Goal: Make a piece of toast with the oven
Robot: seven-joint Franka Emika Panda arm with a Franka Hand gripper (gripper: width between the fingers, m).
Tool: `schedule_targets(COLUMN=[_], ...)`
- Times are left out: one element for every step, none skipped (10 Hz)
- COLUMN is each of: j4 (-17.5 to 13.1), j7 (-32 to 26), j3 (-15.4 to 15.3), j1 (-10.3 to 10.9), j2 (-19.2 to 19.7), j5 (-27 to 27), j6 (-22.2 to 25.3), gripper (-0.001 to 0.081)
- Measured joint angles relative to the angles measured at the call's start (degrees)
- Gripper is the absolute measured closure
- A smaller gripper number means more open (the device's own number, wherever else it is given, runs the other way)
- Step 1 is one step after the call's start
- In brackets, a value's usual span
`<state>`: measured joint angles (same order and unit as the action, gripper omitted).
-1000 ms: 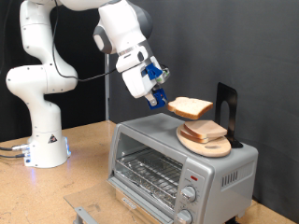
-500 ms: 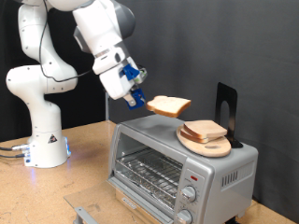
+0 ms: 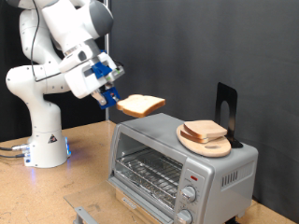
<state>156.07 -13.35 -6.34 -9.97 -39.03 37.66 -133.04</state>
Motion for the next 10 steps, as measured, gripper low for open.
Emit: schedule_targets(j4=[0.0,0.1,0.6,1.6,2.9,4.1,4.5,4.4,4.4,4.3], j7=[0.0,-3.5,-9.3,-14.6,-18.0,-19.8,-20.1,-20.0,-19.9,-19.9], j3=[-0.3,0.1,1.5,3.2,4.5,5.4,6.3,6.6,6.5,6.5], j1=[0.0,0.3,0.4,0.3,-0.2,-0.9,-2.1,-4.0,-5.7,-6.8], j2=[0.2,0.2,0.2,0.2,0.2,0.5,1.5,3.0,5.0,7.4], j5=[0.0,-0.2,-0.4,-0.6,-0.7,-0.6,-1.1,-2.3,-3.5,-4.2], j6=[-0.3,0.8,1.9,1.9,0.0,-3.2,-4.6,-5.3,-6.9,-9.2], gripper=[0.0367,0.0367,0.0367,0.0367,0.0367,0.0367,0.0367,0.0367,0.0367,0.0367])
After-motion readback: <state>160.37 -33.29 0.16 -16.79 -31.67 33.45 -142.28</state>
